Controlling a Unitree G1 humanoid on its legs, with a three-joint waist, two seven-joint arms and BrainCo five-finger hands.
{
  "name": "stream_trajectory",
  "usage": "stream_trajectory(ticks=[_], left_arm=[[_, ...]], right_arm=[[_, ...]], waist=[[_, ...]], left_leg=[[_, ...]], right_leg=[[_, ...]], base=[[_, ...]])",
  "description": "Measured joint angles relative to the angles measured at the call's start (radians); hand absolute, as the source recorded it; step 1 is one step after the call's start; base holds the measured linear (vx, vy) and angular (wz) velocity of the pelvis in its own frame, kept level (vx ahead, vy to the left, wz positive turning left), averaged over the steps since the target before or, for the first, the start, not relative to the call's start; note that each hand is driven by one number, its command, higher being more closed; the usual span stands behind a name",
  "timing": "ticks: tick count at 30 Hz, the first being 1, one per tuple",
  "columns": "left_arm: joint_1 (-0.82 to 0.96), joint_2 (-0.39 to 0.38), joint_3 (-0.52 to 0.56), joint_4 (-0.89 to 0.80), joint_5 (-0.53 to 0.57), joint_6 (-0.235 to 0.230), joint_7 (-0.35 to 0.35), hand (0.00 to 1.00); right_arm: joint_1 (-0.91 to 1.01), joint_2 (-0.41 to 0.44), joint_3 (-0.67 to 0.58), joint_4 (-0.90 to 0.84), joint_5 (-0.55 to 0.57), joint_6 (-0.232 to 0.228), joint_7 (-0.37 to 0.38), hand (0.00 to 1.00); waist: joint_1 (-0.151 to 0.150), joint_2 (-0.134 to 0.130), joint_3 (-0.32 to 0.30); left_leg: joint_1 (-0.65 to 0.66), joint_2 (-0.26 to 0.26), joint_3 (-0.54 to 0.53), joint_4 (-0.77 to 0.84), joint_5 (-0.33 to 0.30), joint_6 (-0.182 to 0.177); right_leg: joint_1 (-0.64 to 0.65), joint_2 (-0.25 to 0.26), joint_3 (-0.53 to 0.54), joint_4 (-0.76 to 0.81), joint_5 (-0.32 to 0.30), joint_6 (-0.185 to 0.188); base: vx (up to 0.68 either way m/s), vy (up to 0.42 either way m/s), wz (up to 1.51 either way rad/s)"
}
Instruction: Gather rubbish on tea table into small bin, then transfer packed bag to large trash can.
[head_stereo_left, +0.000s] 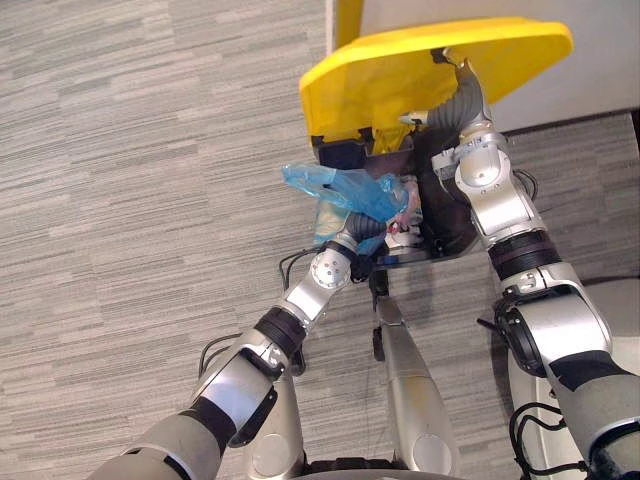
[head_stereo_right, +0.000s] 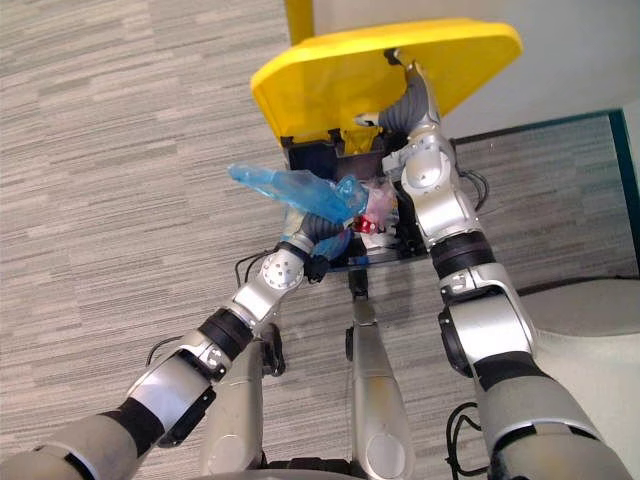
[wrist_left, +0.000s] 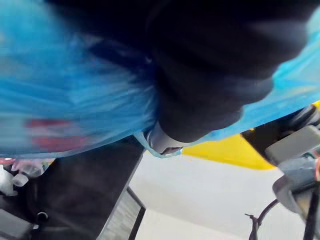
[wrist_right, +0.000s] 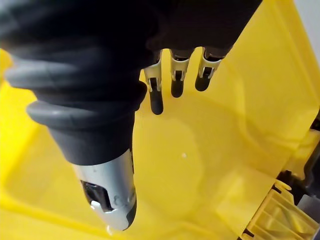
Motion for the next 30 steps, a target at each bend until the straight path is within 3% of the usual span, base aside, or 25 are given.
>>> stream_trajectory(ticks=[8, 13, 14, 20, 30], left_arm=[[-0.058, -0.026, 0.021, 0.035, 0.047, 0.016, -0.001, 1.0], [-0.063, -0.037, 0.093, 0.063, 0.092, 0.023, 0.002, 1.0], [-0.07, -0.042, 0.115, 0.075, 0.113, 0.031, 0.002, 0.0], [-0.087, -0.045, 0.19, 0.114, 0.199, 0.067, 0.01, 0.0], [-0.084, -0.047, 0.197, 0.13, 0.316, 0.082, 0.006, 0.0]], right_arm=[[-0.002, 0.049, 0.026, -0.077, -0.002, -0.002, -0.002, 0.0], [-0.013, 0.081, 0.028, -0.079, -0.002, -0.004, -0.002, 0.0], [-0.019, 0.085, 0.028, -0.079, -0.001, -0.005, -0.002, 0.0], [-0.043, 0.1, 0.027, -0.079, -0.001, -0.006, -0.001, 0.0], [-0.044, 0.113, 0.027, -0.09, 0.0, -0.012, 0.0, 0.0]], waist=[[-0.008, 0.0, 0.0], [-0.022, 0.0, 0.0], [-0.022, -0.001, -0.001], [-0.028, -0.001, -0.001], [-0.027, -0.002, -0.001]], left_leg=[[-0.045, 0.029, 0.031, 0.037, -0.02, 0.0], [-0.044, 0.034, 0.053, 0.037, -0.022, 0.001], [-0.046, 0.035, 0.057, 0.038, -0.023, 0.001], [-0.054, 0.045, 0.07, 0.046, -0.023, 0.001], [-0.053, 0.047, 0.07, 0.049, -0.023, 0.001]], right_leg=[[-0.054, 0.022, 0.017, 0.017, 0.0, 0.0], [-0.063, 0.025, 0.031, 0.019, 0.0, 0.0], [-0.069, 0.026, 0.034, 0.022, 0.0, 0.0], [-0.082, 0.032, 0.038, 0.03, 0.0, 0.0], [-0.082, 0.032, 0.037, 0.035, 0.0, 0.0]], base=[[0.02, -0.024, -0.12], [0.02, -0.015, -0.07], [0.01, -0.023, -0.09], [0.01, -0.017, -0.04], [0.0, -0.016, 0.0]])
